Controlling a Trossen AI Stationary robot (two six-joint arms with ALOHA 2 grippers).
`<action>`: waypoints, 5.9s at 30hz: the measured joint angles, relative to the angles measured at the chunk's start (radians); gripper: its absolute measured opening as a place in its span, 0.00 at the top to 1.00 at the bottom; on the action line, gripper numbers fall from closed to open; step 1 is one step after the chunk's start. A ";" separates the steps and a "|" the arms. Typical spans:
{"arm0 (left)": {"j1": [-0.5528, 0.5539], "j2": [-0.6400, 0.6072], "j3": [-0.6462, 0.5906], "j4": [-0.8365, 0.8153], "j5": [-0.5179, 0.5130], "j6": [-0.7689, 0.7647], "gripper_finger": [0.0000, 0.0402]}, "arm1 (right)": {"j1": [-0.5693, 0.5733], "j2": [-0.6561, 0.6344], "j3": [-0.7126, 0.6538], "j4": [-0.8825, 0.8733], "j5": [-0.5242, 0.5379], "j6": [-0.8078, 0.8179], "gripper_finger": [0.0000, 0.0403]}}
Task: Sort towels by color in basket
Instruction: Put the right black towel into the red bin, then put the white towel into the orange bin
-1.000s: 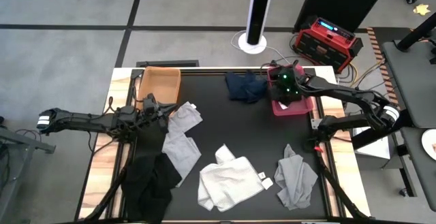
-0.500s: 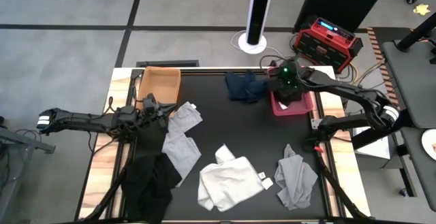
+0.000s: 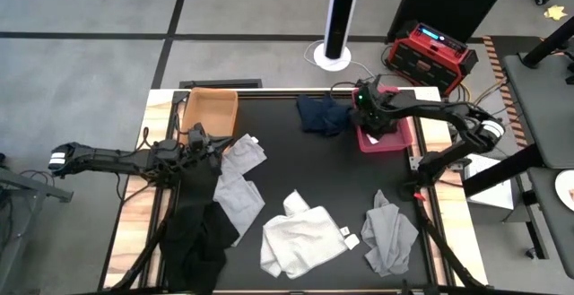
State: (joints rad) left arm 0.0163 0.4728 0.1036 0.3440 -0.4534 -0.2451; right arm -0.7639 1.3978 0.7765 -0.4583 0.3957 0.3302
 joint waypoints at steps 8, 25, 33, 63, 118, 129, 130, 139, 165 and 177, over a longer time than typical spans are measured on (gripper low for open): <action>0.000 0.000 0.000 -0.001 0.000 0.000 1.00 | 0.000 0.045 0.000 0.001 -0.034 0.011 0.98; 0.000 0.003 0.000 -0.001 0.000 0.000 1.00 | 0.000 0.050 -0.010 0.033 -0.037 0.010 0.98; 0.000 0.003 0.000 0.000 0.000 0.000 1.00 | 0.000 -0.090 0.000 -0.039 -0.032 0.016 0.93; -0.129 0.392 0.250 0.021 0.210 -0.101 1.00 | 0.643 -0.378 0.000 0.021 0.129 0.082 0.75; -0.459 1.399 1.214 -0.707 0.138 -0.481 0.91 | 1.565 -0.184 -0.007 -0.009 0.218 0.300 0.46; -0.460 1.618 1.504 -1.061 0.144 -0.411 0.50 | 1.565 -0.185 -0.012 -0.009 0.217 0.290 0.45; -0.459 1.637 1.528 -1.101 0.123 -0.413 0.47 | 1.565 -0.185 -0.012 -0.009 0.218 0.290 0.45; -0.457 1.729 1.635 -1.192 0.070 -0.324 0.31 | 1.565 -0.185 -0.015 -0.008 0.232 0.289 0.46; -0.458 1.709 1.629 -1.247 0.048 -0.204 0.99 | 1.565 -0.186 -0.063 0.025 0.260 0.299 0.46; -0.469 1.479 1.629 -1.340 -0.144 -0.194 1.00 | 1.564 -0.186 -0.063 0.030 0.353 0.284 0.46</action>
State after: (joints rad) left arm -0.4528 1.9519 1.7329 -0.9958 -0.5972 -0.4390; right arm 0.8001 1.2118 0.7136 -0.4283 0.7483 0.6137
